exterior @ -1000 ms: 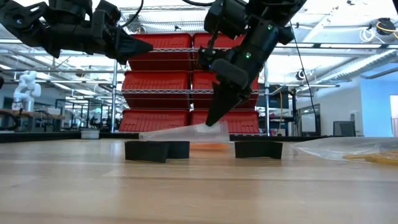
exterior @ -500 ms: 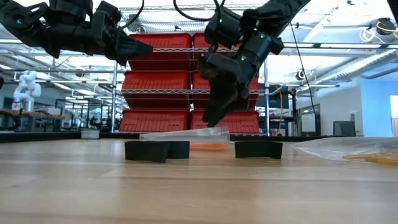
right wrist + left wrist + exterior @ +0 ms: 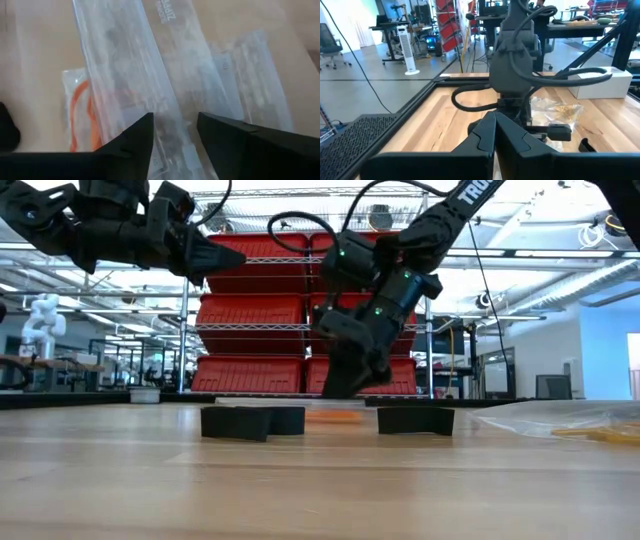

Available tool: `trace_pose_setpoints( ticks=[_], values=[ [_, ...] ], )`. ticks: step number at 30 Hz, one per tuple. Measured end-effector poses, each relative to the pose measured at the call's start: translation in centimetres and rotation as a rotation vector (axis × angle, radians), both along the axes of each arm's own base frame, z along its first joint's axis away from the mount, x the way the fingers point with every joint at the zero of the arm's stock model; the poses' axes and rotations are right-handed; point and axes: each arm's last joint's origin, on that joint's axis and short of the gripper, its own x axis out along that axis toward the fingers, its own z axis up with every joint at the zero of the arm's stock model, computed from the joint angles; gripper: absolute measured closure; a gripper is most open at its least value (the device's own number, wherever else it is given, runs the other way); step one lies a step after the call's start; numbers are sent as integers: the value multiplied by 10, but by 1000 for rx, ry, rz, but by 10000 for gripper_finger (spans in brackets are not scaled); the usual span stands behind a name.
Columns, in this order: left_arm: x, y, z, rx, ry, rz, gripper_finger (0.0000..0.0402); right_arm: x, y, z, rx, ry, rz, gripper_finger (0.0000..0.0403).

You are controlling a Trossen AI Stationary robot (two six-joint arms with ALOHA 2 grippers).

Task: Sort rubber bands
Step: Open the top left transparent zip lock bag

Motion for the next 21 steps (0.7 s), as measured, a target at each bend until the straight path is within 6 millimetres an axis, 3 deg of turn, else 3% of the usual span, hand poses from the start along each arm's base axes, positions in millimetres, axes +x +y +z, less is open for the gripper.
trace_pose_setpoints(
  ticks=[3,10,21],
  values=[
    [0,0,0,0,2,0,391,0,2,2,-38,-3,-4,281],
    [0,0,-1,0,4,0,391,-3,6,23,-144,-41,-16,389],
    [0,0,-1,-2,5,3,391,-20,33,89,-308,-182,51,401]
  ],
)
